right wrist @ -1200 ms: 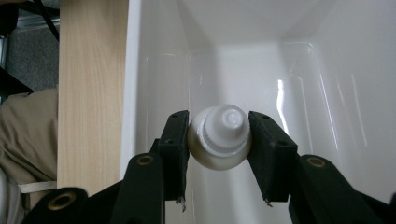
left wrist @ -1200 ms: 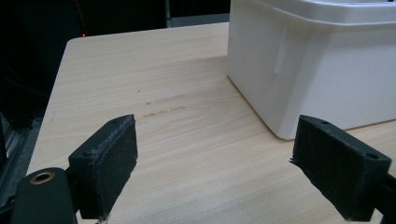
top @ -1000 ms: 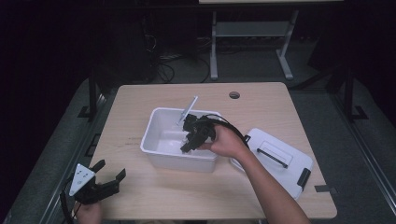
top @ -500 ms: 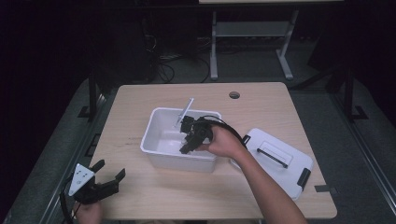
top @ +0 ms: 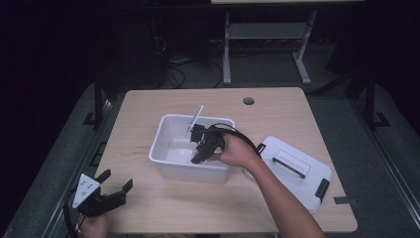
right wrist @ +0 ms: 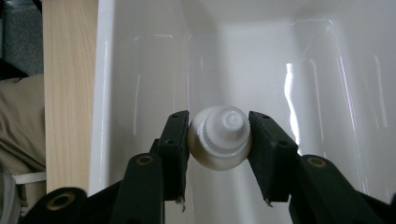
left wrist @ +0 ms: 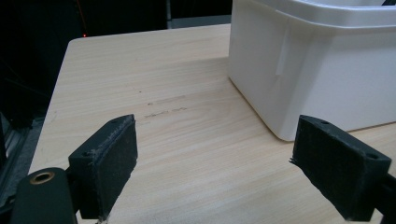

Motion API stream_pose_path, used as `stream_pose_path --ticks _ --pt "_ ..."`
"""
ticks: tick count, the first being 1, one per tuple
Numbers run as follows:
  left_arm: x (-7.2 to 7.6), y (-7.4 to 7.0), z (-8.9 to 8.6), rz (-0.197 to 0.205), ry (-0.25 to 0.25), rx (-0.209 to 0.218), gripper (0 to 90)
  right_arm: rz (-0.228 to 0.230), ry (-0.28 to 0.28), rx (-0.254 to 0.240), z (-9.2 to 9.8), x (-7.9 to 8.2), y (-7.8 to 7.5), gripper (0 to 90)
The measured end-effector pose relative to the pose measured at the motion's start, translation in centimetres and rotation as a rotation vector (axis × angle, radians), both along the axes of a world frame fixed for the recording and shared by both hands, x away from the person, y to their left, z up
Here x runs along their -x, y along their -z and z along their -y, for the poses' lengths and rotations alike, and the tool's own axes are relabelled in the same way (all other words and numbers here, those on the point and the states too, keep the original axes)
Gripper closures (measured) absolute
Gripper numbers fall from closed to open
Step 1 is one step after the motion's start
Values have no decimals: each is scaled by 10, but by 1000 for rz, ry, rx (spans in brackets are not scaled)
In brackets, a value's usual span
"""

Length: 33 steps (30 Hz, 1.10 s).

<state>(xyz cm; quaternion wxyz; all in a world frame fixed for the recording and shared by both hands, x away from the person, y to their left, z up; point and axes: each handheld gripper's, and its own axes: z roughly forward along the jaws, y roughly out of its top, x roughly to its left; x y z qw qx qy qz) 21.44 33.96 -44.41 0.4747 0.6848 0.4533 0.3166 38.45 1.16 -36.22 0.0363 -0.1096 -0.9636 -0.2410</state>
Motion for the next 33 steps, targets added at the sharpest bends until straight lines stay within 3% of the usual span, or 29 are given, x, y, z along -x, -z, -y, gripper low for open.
stream_pose_path --ticks 28,33 --pt "-1 0 0 4 -1 7 130 -8 -8 46 -2 2 3 588" --pt "-1 0 1 2 1 7 130 -4 -8 28 1 4 -1 607"
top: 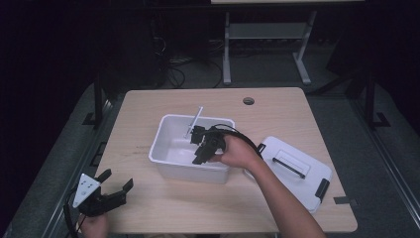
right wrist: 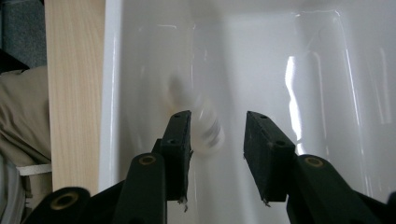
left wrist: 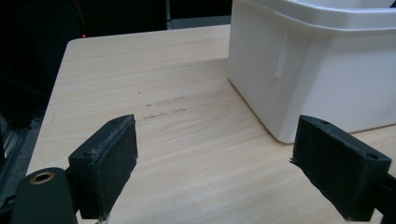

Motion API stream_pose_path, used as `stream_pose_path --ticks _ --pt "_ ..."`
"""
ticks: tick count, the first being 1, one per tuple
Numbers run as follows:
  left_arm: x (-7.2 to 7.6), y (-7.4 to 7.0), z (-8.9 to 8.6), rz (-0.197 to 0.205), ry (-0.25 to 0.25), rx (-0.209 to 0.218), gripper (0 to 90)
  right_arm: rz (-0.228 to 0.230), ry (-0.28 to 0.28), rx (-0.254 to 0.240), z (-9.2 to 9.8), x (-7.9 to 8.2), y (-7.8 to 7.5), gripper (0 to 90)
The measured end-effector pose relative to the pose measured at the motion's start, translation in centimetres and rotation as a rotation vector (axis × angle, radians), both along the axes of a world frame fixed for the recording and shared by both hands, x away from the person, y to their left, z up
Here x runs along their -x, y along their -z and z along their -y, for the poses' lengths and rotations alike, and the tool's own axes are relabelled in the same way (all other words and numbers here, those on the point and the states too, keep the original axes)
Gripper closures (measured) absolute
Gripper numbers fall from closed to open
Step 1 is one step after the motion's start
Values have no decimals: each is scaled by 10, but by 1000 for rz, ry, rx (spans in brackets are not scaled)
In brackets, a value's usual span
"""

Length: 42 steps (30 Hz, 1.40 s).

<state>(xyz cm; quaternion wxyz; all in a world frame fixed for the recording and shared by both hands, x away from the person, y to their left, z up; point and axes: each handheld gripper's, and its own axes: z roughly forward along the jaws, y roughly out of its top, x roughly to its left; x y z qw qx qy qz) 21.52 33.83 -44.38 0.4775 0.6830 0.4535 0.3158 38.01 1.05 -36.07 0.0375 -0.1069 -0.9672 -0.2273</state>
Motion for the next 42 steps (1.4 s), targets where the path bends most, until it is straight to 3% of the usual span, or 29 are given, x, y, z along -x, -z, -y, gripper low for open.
stream_pose_path --ticks 11,31,42 --pt "0 0 0 0 0 -2 130 7 16 -28 11 4 -7 594" --pt "0 0 0 3 -4 -5 130 43 78 -118 46 13 -41 569" --pt "0 0 1 1 -3 -11 130 68 107 -136 65 18 -56 557"
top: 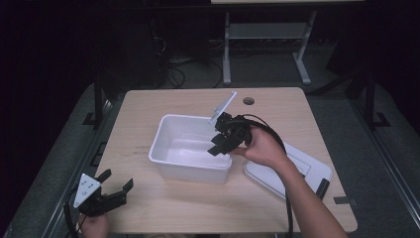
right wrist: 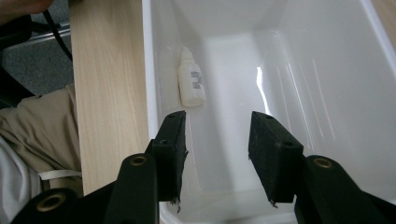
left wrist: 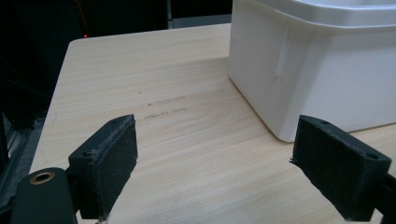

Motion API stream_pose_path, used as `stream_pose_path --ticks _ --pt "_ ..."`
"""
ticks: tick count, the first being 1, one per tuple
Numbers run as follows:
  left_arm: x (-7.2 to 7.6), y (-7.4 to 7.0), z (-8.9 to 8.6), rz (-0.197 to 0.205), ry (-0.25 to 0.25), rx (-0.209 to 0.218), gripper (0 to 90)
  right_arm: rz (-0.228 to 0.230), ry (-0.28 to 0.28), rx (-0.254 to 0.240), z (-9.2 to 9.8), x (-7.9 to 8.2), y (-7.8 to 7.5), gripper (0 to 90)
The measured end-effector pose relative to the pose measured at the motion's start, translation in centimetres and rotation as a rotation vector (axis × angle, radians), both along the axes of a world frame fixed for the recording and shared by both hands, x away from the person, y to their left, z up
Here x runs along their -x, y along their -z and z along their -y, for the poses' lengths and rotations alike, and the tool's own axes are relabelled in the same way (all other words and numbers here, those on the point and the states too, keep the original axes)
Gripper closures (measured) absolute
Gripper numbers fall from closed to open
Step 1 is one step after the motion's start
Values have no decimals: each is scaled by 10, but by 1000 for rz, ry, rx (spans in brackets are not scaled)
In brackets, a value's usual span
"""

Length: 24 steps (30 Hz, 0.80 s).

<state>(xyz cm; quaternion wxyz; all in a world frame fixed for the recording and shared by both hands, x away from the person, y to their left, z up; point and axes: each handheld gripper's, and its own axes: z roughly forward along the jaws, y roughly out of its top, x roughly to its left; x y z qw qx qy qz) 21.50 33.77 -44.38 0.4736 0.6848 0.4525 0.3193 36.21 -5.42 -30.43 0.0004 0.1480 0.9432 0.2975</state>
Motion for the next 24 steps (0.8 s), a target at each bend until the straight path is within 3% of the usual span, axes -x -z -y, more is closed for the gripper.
stream_pose_path --ticks 24 --pt "0 0 2 -5 3 -14 130 46 90 -45 52 14 -21 511"
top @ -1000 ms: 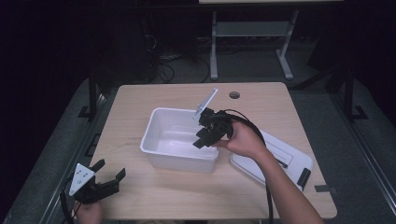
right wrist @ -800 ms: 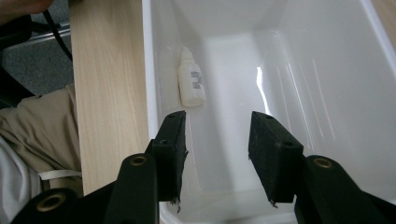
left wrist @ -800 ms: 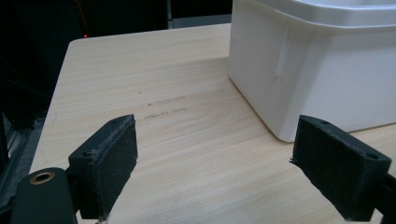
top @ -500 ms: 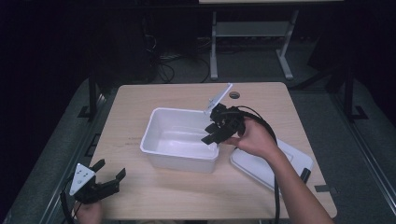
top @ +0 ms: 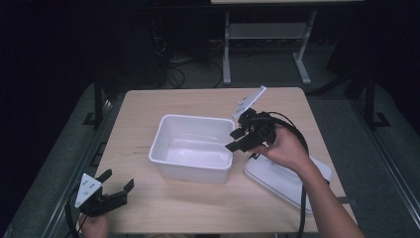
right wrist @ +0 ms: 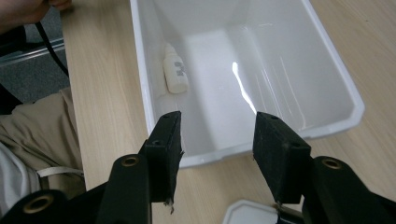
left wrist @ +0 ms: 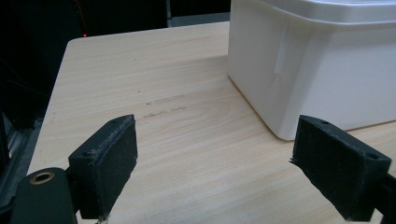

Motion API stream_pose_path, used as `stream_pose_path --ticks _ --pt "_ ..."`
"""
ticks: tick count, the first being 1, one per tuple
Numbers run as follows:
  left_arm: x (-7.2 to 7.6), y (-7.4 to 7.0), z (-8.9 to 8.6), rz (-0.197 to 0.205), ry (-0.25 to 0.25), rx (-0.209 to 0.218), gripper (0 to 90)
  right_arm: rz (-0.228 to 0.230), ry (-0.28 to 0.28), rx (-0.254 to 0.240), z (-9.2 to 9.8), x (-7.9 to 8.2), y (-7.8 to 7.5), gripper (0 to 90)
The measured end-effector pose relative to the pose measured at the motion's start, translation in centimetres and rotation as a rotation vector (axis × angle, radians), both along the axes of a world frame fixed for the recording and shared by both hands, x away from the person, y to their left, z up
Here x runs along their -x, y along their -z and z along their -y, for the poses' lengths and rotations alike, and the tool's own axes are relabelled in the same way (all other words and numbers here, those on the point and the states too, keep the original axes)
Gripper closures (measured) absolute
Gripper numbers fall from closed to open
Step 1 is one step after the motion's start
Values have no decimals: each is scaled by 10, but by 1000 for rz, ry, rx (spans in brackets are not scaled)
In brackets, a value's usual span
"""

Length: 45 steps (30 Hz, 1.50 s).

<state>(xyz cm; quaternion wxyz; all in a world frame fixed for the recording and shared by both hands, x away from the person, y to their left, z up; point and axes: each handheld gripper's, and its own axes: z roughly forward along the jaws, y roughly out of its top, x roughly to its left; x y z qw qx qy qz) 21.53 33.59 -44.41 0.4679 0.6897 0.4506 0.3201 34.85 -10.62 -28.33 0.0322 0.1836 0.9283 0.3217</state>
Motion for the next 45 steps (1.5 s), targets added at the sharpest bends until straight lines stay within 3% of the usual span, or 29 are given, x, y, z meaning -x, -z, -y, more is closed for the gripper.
stream_pose_path --ticks 16,45 --pt "0 0 1 0 4 -8 130 1 96 -5 46 12 5 492" --pt "1 0 3 -1 5 -23 130 -25 205 9 103 28 46 478"
